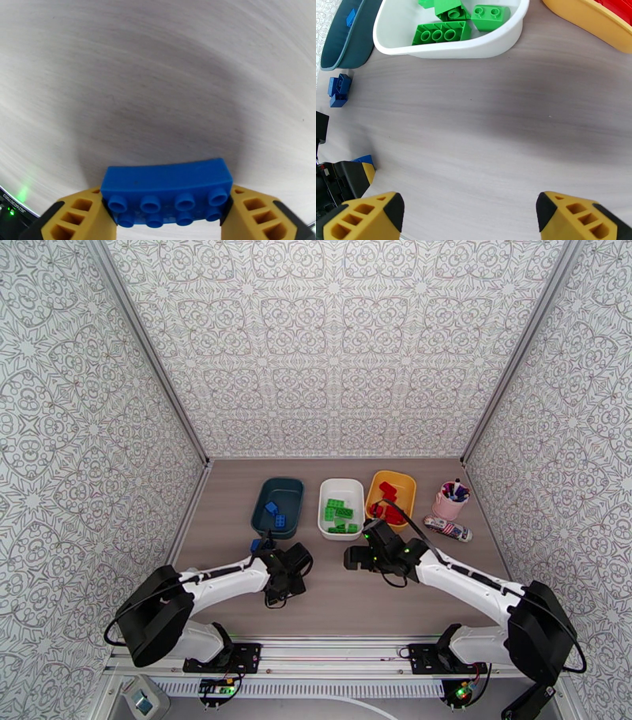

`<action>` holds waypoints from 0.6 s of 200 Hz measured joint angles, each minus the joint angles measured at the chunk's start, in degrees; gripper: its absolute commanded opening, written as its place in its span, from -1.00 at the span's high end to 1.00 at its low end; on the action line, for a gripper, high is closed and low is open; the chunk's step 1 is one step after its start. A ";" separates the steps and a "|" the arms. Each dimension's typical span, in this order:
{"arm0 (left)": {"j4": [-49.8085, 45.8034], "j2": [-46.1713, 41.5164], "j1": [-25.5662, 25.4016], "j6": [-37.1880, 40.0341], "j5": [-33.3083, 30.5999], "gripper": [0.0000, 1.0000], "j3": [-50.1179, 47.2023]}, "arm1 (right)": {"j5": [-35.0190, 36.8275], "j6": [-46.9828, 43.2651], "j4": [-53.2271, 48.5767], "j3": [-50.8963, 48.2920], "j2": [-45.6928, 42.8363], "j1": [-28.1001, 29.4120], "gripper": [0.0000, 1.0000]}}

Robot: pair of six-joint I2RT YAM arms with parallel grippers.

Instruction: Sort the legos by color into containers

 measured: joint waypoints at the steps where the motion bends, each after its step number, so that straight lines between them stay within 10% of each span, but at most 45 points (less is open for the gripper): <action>1: 0.00 0.02 0.00 -0.02 0.00 -0.11 0.00 | 0.00 0.00 0.00 0.00 -0.02 0.00 -0.83; 69: -1.14 -1.90 2.19 3.85 -0.11 -0.09 4.92 | -2.71 -0.39 0.87 0.52 0.37 1.27 -0.74; 120: -1.86 -6.12 14.53 11.30 0.79 -0.10 10.49 | -6.58 -2.03 1.95 11.80 10.12 7.21 -0.68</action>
